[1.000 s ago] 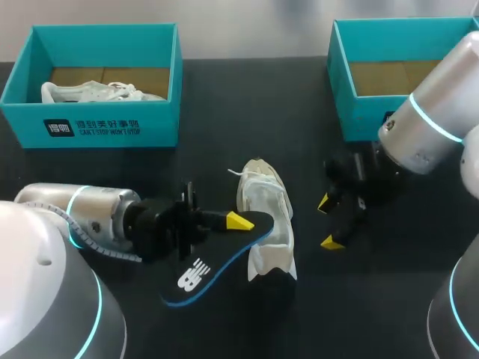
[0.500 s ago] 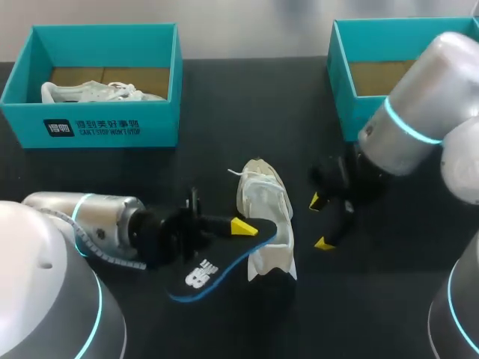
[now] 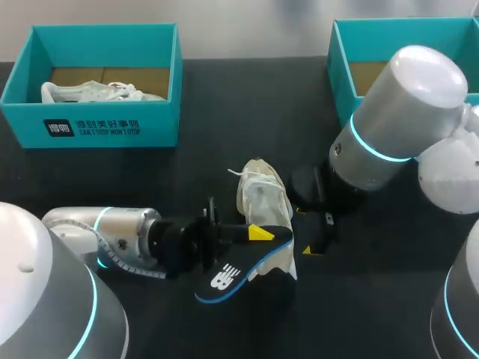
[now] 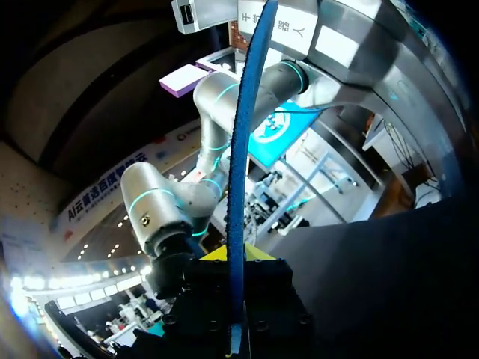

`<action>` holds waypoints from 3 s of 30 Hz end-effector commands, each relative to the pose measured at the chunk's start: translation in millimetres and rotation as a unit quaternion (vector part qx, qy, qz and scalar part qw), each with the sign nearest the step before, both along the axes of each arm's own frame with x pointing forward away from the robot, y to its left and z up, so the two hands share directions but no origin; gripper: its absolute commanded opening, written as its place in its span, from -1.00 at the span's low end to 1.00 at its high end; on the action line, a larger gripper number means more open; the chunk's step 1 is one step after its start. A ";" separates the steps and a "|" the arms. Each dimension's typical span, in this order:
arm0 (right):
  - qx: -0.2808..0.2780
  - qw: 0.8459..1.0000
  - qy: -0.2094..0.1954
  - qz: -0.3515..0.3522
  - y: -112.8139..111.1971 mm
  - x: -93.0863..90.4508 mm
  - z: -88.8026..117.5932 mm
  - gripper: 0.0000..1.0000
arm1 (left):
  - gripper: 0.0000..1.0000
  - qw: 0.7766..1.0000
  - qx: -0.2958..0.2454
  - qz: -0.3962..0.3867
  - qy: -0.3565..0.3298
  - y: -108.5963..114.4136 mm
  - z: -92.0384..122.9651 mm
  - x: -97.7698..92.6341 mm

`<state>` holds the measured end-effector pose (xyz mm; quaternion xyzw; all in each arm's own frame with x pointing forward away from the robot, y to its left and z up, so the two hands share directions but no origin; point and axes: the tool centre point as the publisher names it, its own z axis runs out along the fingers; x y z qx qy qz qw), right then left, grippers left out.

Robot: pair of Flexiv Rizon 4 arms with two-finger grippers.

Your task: Take the shoe out of the shoebox, open the shoe tongue, remove and reinsert the insole, then place the shoe into the shoebox

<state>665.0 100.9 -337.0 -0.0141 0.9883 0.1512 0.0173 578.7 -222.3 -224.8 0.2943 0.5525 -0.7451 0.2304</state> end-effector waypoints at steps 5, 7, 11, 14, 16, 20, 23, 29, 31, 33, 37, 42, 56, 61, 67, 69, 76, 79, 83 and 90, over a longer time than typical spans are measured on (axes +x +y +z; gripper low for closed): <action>-0.013 1.000 0.017 -0.004 3.7 3.1 -2.2 1.00 | -1.00 1.000 -0.001 0.004 -0.004 -5.9 -9.5 -1.5; 0.000 0.999 0.037 -0.006 5.6 7.2 -6.2 1.00 | -1.00 1.000 -0.010 0.006 0.012 -8.8 -18.9 0.2; -0.012 0.999 0.051 -0.015 13.6 8.3 -11.2 1.00 | -1.00 1.000 -0.017 0.014 0.023 -11.0 -31.5 5.1; -0.014 0.998 0.051 -0.023 14.3 8.4 -13.4 1.00 | -1.00 0.999 -0.021 0.019 0.024 -11.0 -32.3 5.6; -0.010 0.998 0.048 -0.026 13.0 8.3 -15.0 1.00 | -1.00 0.999 -0.026 0.022 0.024 -10.9 -31.3 5.6; -0.009 0.999 0.043 -0.027 11.3 7.9 -17.2 1.00 | -1.00 0.999 -0.025 0.022 0.023 -11.7 -29.6 6.0; -0.007 0.999 0.042 -0.029 11.3 7.8 -19.0 1.00 | -1.00 0.999 -0.024 0.023 0.023 -11.6 -28.2 7.1; -0.001 0.998 0.046 -0.032 12.8 5.6 -24.7 1.00 | -1.00 0.999 -0.018 0.040 0.022 -6.9 -28.0 13.2; 0.002 0.998 0.047 -0.034 13.1 3.6 -25.8 1.00 | -1.00 0.999 -0.017 0.043 0.022 -5.6 -28.0 14.0; 0.009 0.998 0.044 -0.037 12.4 1.3 -26.7 1.00 | -1.00 0.999 -0.017 0.043 0.022 -5.1 -27.5 14.0; 0.033 0.998 0.040 -0.039 5.8 -3.8 -29.1 1.00 | -1.00 0.999 -0.014 0.039 0.021 -5.6 -25.9 13.2; 0.054 0.997 0.036 -0.034 -0.3 -7.9 -30.6 1.00 | -1.00 0.999 -0.001 0.048 0.020 -4.6 -27.8 16.0; 0.066 0.996 0.038 -0.037 6.7 -14.5 -40.5 1.00 | -1.00 0.995 0.000 0.044 0.087 -6.3 -25.6 21.4; 0.068 0.996 0.038 -0.036 7.0 -15.6 -41.0 1.00 | -1.00 0.994 0.009 0.046 0.095 -4.9 -25.5 22.1; 0.068 0.996 0.038 -0.036 7.0 -15.6 -41.0 1.00 | -1.00 0.992 0.015 0.043 0.117 -3.1 -32.2 23.6; 0.068 0.996 0.038 -0.036 7.0 -15.6 -41.0 1.00 | -1.00 0.992 0.015 0.043 0.119 -4.0 -33.2 24.6; 0.068 0.996 0.038 -0.036 7.0 -15.6 -41.0 1.00 | -1.00 0.994 0.029 0.043 0.097 -11.4 -35.0 27.6; 0.068 0.996 0.038 -0.036 7.0 -15.6 -41.0 1.00 | -1.00 0.995 0.035 0.045 0.084 -12.2 -38.9 29.1; 0.068 0.996 0.038 -0.036 7.0 -15.6 -41.0 1.00 | -1.00 0.996 0.042 0.042 0.072 -12.4 -48.6 30.5; 0.068 0.996 0.038 -0.036 7.0 -15.6 -41.0 1.00 | -1.00 0.995 0.043 0.045 0.075 -10.9 -52.9 37.7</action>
